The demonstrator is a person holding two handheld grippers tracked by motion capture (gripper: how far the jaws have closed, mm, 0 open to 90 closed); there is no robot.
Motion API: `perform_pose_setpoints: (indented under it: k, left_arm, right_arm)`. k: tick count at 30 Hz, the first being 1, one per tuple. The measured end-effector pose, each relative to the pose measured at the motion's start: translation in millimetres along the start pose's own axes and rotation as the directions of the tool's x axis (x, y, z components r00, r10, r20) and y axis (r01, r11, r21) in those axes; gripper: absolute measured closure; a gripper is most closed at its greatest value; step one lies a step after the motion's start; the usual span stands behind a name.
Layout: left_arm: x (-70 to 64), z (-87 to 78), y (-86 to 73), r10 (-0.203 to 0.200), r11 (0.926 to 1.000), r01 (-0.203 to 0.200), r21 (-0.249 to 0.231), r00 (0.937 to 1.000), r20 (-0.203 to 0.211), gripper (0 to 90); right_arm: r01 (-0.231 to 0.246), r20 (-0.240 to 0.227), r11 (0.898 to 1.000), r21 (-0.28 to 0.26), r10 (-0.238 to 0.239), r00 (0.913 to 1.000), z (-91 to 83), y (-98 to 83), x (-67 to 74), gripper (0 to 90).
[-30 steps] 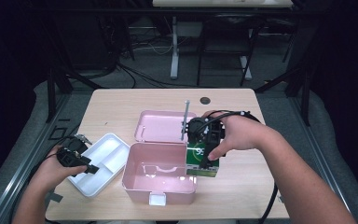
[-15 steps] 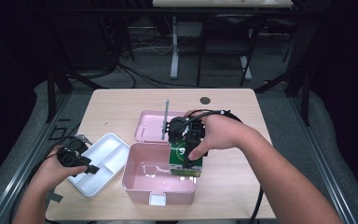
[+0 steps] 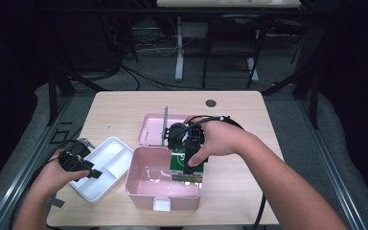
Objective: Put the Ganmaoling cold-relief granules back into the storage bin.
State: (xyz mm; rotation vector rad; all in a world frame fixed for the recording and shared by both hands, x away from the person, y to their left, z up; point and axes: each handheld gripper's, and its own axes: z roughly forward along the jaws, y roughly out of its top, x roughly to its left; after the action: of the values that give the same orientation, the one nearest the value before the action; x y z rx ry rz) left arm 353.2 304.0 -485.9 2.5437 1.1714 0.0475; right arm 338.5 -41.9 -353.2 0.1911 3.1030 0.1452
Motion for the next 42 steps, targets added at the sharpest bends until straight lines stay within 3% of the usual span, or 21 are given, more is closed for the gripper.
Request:
perform_pose_setpoints:
  k: [9, 16, 42]
  left_arm:
    - [0.1, -0.1, -0.1, 0.001, 1.0, -0.001, 0.0, 1.0, 0.0, 45.1]
    - [0.2, 0.6, 0.0, 0.003, 1.0, -0.003, 0.0, 1.0, -0.001, 45.1]
    - [-0.4, 4.4, 1.5, 0.016, 0.9998, -0.016, 0.011, 0.9999, 0.001, 45.1]
  right_arm:
    - [0.007, -0.008, 1.0, -0.002, -0.007, 0.9999, 7.1, 4.9, 1.6, 16.7]
    - [0.015, -0.003, 1.0, 0.026, -0.014, 0.9999, 19.1, 4.6, 0.5, 16.6]
    - [0.003, -0.044, 1.0, 0.002, -0.002, 0.999, 66.9, -3.9, -6.6, 16.0]
